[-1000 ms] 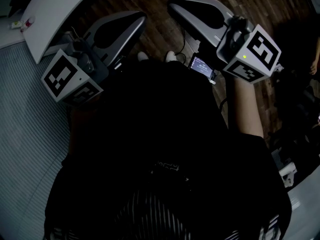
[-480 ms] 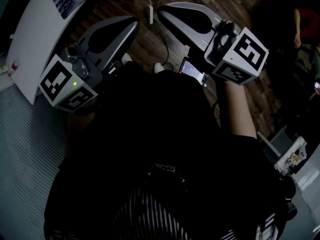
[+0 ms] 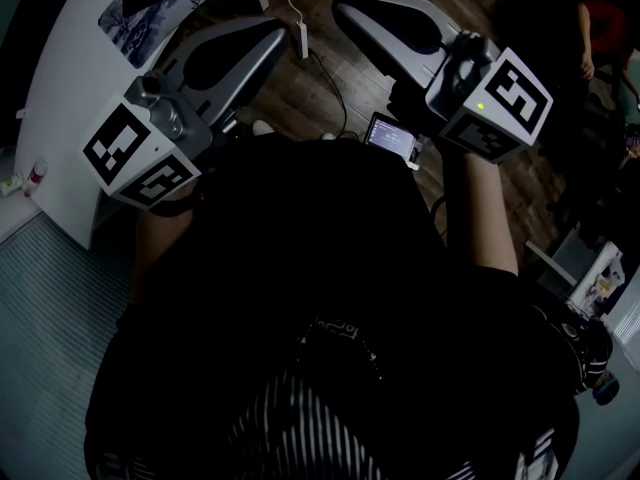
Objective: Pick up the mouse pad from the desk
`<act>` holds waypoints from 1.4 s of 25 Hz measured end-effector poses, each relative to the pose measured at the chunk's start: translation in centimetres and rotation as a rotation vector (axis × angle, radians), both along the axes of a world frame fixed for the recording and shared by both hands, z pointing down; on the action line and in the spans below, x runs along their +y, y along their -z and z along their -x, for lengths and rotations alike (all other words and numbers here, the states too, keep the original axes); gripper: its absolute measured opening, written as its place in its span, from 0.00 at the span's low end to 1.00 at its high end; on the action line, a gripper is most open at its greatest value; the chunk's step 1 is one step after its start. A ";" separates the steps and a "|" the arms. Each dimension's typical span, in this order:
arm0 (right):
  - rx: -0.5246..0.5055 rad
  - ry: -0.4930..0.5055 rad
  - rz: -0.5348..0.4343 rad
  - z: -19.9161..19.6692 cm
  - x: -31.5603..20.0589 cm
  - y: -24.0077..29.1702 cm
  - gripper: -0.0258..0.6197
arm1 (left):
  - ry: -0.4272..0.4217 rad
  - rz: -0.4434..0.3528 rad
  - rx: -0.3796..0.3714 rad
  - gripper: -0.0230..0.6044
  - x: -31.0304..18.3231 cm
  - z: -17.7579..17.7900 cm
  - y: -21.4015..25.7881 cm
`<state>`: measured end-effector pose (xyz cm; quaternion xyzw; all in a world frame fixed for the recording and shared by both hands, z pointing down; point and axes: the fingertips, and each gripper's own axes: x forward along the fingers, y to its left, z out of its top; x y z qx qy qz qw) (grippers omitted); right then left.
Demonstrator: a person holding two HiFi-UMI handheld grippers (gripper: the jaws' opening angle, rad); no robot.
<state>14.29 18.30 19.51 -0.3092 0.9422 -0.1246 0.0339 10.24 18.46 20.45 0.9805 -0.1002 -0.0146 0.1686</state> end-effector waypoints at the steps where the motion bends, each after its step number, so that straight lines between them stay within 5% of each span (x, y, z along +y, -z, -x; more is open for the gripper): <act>1: 0.003 -0.004 0.004 0.6 -0.5 0.0 0.05 | -0.012 0.001 -0.003 0.05 -0.5 0.5 -0.1; 10: 0.051 -0.033 0.050 7.6 -4.9 -2.4 0.05 | -0.026 0.020 0.022 0.05 -4.8 8.1 -2.8; 24: 0.061 0.159 0.028 16.9 -5.8 1.5 0.04 | 0.154 0.027 0.028 0.05 -4.6 17.3 -0.4; 35: 0.038 0.228 0.036 19.5 -8.3 -0.1 0.05 | 0.215 0.021 0.039 0.05 -6.5 19.6 -2.0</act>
